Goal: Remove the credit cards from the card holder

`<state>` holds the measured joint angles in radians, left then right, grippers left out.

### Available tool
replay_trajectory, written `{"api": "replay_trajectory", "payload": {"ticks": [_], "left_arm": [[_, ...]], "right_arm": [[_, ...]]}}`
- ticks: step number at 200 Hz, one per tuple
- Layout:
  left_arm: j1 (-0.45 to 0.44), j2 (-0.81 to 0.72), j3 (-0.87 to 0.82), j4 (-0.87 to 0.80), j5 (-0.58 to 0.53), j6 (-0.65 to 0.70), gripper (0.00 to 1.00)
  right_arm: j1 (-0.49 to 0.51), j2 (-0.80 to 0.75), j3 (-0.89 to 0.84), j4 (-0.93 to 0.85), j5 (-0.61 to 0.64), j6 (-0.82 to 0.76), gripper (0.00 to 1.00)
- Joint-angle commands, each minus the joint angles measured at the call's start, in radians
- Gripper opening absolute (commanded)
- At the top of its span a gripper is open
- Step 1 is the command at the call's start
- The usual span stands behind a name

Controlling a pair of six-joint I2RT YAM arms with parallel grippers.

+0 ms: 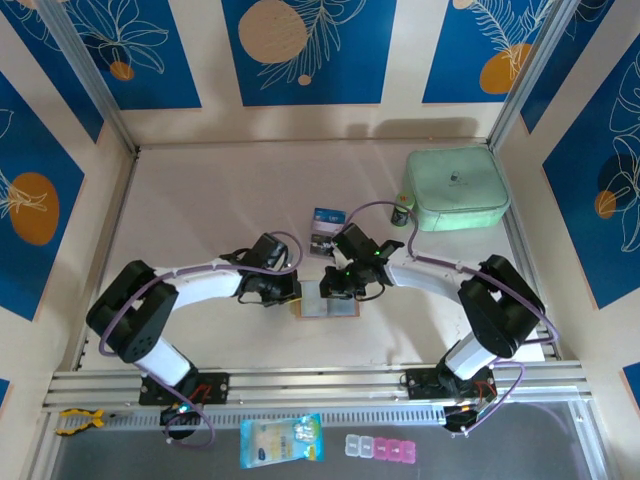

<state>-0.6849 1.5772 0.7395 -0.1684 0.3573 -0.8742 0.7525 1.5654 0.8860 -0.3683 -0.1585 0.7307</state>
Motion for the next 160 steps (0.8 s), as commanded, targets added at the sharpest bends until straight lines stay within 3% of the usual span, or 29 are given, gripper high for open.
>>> {"api": "replay_trajectory", "payload": {"ticks": [1, 46, 160], "left_arm": [[-0.007, 0.017, -0.011, -0.029, -0.025, -0.002, 0.0], [-0.007, 0.01, -0.011, -0.04, -0.038, 0.003, 0.0], [-0.007, 0.024, -0.022, -0.048, -0.041, 0.02, 0.0]], "right_arm": [[0.0, 0.018, 0.019, -0.014, -0.016, 0.004, 0.13], [0.002, 0.056, 0.019, 0.024, -0.052, 0.024, 0.21], [0.013, 0.164, 0.058, 0.081, -0.101, 0.045, 0.22]]}}
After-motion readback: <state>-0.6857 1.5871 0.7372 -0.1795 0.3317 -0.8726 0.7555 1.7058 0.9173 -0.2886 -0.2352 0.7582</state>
